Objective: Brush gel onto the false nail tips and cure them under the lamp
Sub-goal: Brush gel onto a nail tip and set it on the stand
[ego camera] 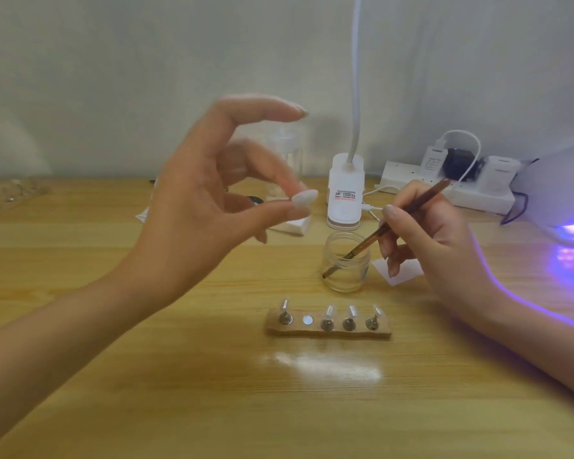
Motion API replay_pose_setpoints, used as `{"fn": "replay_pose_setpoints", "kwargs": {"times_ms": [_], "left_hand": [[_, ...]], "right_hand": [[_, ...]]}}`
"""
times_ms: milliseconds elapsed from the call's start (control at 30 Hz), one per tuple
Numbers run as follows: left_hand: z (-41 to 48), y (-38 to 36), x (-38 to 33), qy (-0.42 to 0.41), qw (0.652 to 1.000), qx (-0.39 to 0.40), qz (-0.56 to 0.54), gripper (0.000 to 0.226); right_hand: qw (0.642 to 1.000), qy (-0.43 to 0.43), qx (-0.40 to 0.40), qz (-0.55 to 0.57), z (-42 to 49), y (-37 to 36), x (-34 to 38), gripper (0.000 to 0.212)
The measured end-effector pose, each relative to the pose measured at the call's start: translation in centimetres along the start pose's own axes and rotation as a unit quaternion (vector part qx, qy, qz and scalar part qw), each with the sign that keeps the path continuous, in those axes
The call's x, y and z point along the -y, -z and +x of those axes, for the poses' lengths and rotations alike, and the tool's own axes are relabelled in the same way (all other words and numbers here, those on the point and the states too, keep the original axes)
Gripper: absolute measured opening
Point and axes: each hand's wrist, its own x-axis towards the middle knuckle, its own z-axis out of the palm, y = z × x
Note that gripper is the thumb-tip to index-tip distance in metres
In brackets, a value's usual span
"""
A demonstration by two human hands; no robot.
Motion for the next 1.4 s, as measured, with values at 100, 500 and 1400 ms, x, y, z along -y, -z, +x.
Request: {"fn": "replay_pose_setpoints", "kwargs": {"times_ms": [100, 500, 1400], "left_hand": [[0.5, -1.5, 1.8, 0.055, 0.998, -0.003, -0.038, 0.054], [-1.8, -3.7, 6.9, 0.141, 0.988, -0.011, -0.058, 0.060], [-2.1, -3.9, 6.6, 0.198, 0.978, 0.006, -0.059, 0.043]], "right_hand": [[0.999, -0.018, -0.020, 0.028, 0.2, 0.2, -0.2, 0.018], [1.000, 0.006, -0.020, -0.001, 0.3, 0.5, -0.5, 0.016], [0.976, -0.092, -0.138, 0.140, 0.2, 1.7, -1.8, 0.013]]}}
